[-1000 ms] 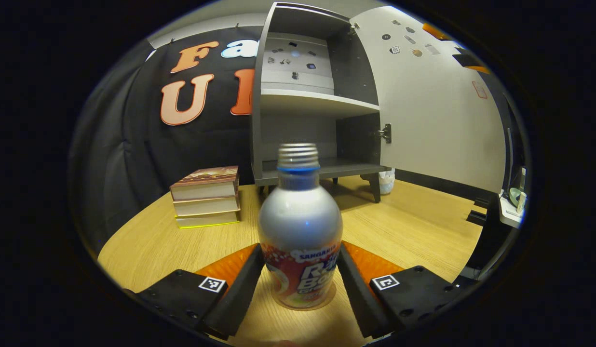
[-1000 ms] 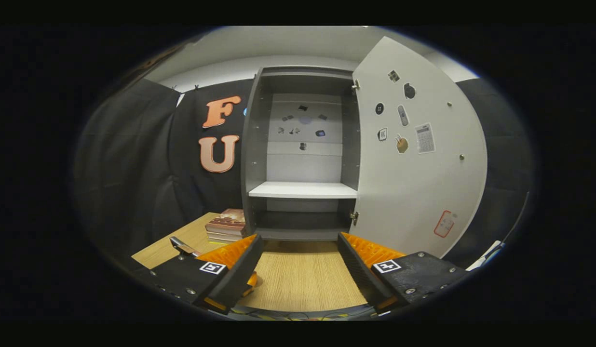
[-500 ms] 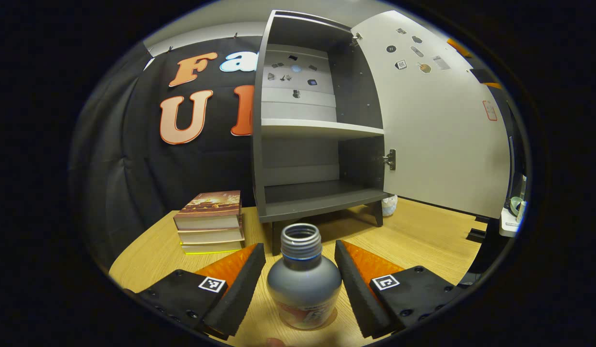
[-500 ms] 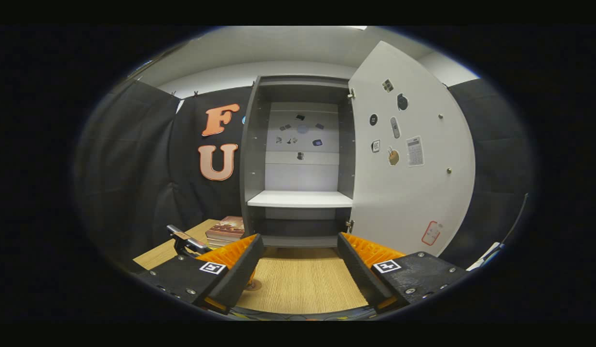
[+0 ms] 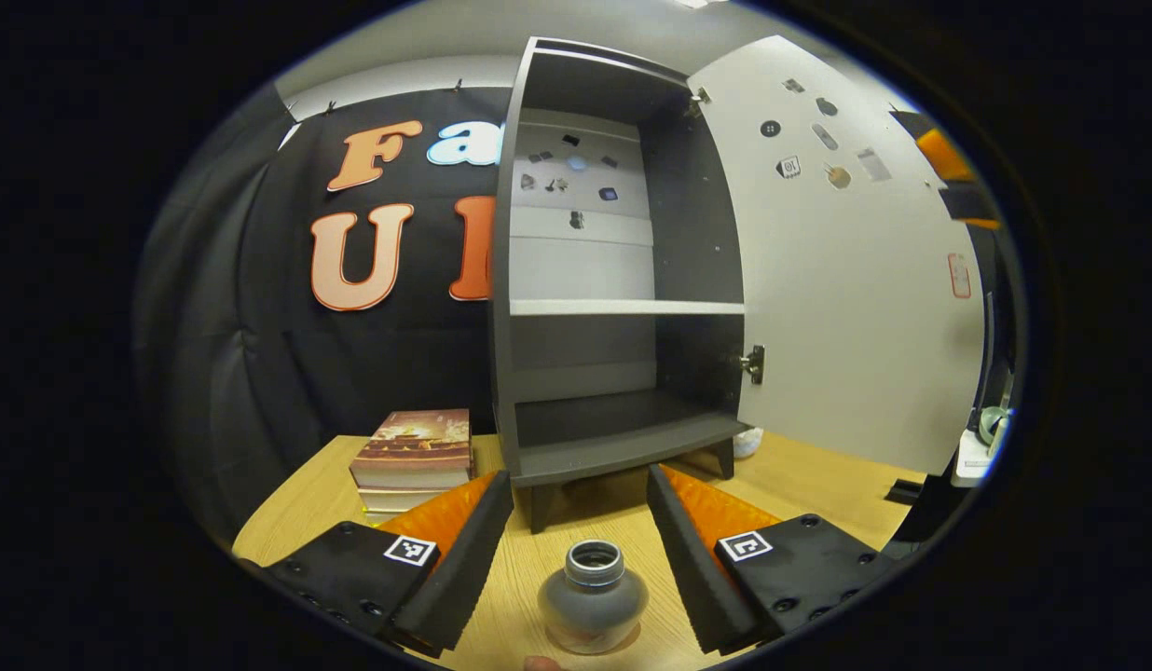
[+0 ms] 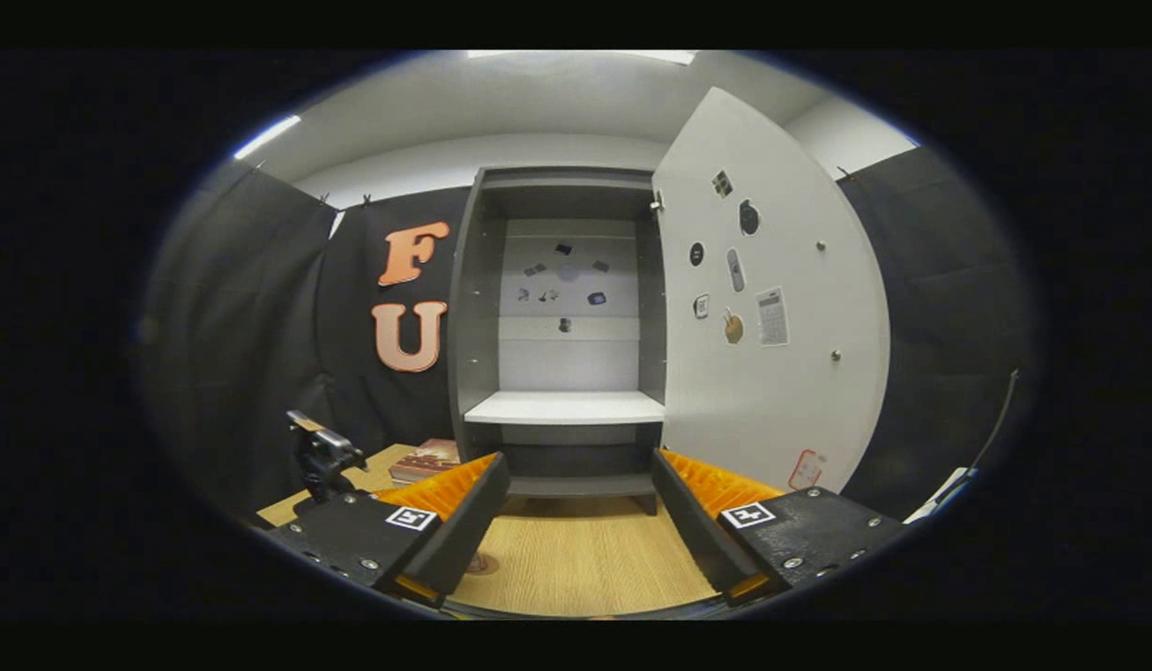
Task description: Open the cabinet door with the right hand, grasp the bottle in the cabinet with the left hand and place it on the coaster, then close the cabinet door with the right hand.
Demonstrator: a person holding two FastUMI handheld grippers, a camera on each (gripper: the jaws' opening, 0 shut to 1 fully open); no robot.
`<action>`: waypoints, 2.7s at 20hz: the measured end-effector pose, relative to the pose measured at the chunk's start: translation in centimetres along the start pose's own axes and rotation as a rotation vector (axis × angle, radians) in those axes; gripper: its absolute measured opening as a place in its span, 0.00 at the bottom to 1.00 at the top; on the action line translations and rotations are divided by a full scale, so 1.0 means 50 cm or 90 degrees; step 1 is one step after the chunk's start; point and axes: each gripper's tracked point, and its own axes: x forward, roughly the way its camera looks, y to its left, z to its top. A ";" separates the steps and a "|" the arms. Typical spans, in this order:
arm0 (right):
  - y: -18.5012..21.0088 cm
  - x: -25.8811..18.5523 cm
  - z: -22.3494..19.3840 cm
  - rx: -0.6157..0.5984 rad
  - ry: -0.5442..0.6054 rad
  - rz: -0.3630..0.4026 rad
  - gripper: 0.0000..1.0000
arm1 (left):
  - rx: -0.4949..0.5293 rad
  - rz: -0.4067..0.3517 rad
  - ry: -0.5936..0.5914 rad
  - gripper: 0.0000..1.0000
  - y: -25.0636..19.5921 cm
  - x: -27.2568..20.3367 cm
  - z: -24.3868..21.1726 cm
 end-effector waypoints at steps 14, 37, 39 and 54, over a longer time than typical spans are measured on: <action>-0.108 -0.034 0.060 0.010 -0.019 -0.059 0.95 | 0.015 0.078 -0.030 0.94 0.072 -0.119 0.237; -0.443 -0.062 0.116 -0.048 0.066 -0.098 0.91 | -0.017 0.164 -0.032 0.94 0.120 -0.169 0.364; -0.420 -0.064 0.122 -0.080 0.064 -0.088 0.90 | -0.025 0.185 -0.035 0.94 0.143 -0.188 0.371; -0.030 0.073 0.131 -0.029 0.034 0.115 0.90 | -0.014 0.228 -0.052 0.94 0.260 -0.212 0.376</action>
